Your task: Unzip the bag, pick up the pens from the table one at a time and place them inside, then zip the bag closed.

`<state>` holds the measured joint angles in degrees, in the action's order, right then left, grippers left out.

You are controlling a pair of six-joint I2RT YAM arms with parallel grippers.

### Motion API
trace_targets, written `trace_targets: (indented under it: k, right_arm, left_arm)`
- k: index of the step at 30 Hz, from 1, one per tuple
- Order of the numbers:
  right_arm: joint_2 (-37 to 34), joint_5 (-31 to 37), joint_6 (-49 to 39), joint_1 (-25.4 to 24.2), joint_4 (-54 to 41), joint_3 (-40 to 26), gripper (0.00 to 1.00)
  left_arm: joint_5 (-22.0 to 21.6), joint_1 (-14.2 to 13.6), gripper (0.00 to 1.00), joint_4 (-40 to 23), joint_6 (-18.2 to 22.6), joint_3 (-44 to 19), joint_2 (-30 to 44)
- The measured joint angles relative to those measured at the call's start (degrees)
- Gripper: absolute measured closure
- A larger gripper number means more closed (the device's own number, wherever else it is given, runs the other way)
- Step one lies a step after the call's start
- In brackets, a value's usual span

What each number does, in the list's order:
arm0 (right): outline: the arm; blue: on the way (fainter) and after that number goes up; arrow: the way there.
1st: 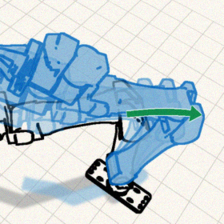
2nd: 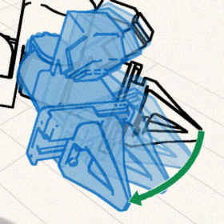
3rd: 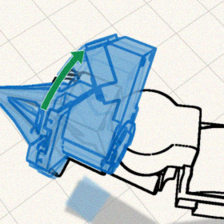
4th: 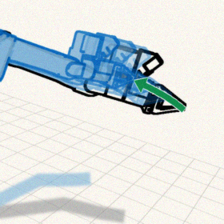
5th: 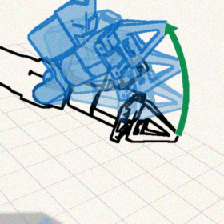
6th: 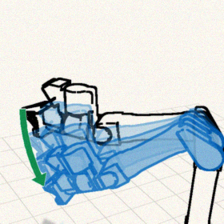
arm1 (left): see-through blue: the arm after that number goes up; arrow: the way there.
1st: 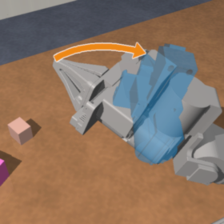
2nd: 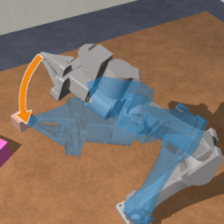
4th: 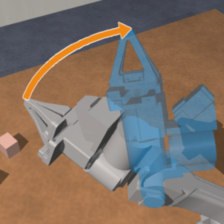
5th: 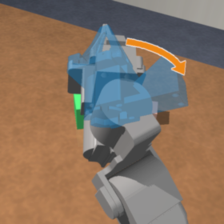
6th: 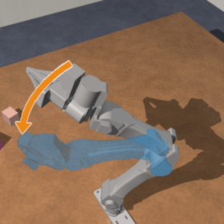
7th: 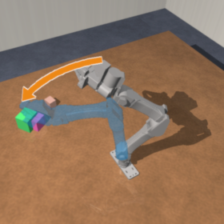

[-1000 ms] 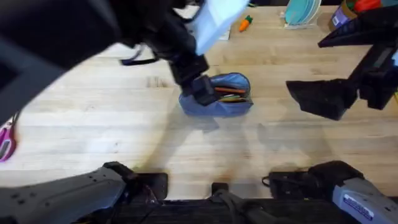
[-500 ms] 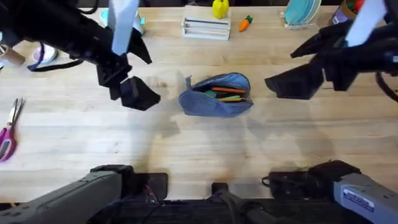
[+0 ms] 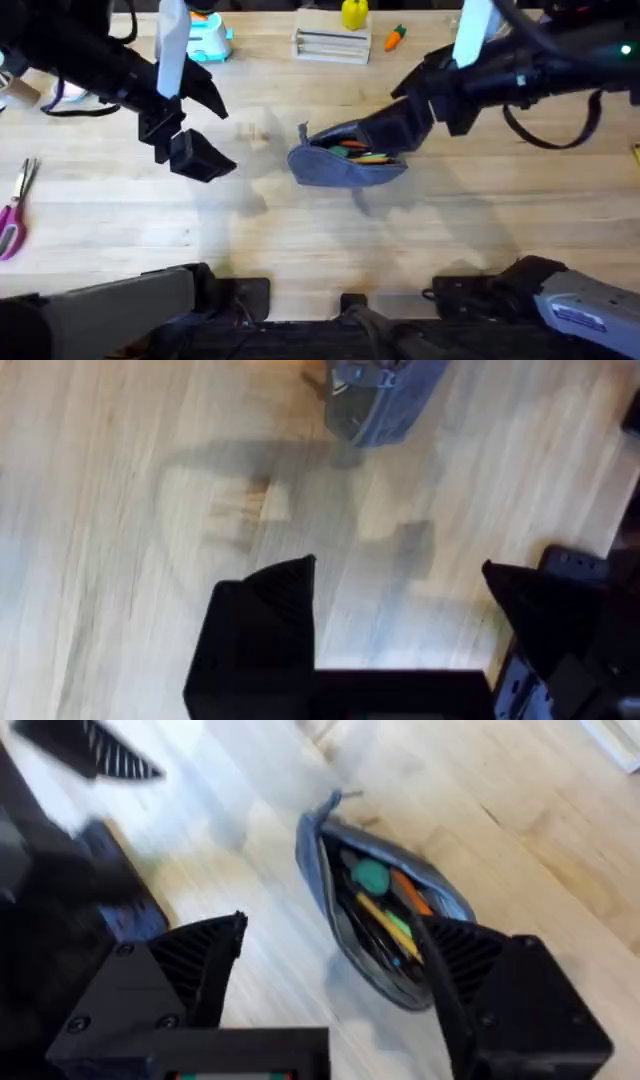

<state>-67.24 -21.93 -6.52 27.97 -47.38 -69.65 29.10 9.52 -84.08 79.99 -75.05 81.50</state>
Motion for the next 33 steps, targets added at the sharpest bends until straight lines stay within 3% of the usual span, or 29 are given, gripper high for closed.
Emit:
trace_targets:
  k: [7, 12, 24, 33]
  right_arm:
    - [-3.3, 0.0, 11.4, 0.0, 5.4, 0.0, 0.004]
    - [-8.5, 0.0, 16.9, 0.7, 8.6, 0.0, 0.004]
    - [-20.1, 0.0, 21.0, 6.7, 21.4, 0.0, 0.004]
    - [-28.2, 0.0, 22.9, 8.3, 23.3, 0.0, 0.004]
  left_arm:
    - [3.3, 0.1, 0.007, -2.7, 17.5, 0.0, 4.5]
    - [5.3, 0.6, 0.007, -2.3, 24.4, 0.0, 9.6]
    - [9.8, 1.8, 0.007, 0.6, 27.6, 0.0, 23.6]
    - [12.6, 6.4, 0.008, 1.4, 27.7, 0.0, 25.5]
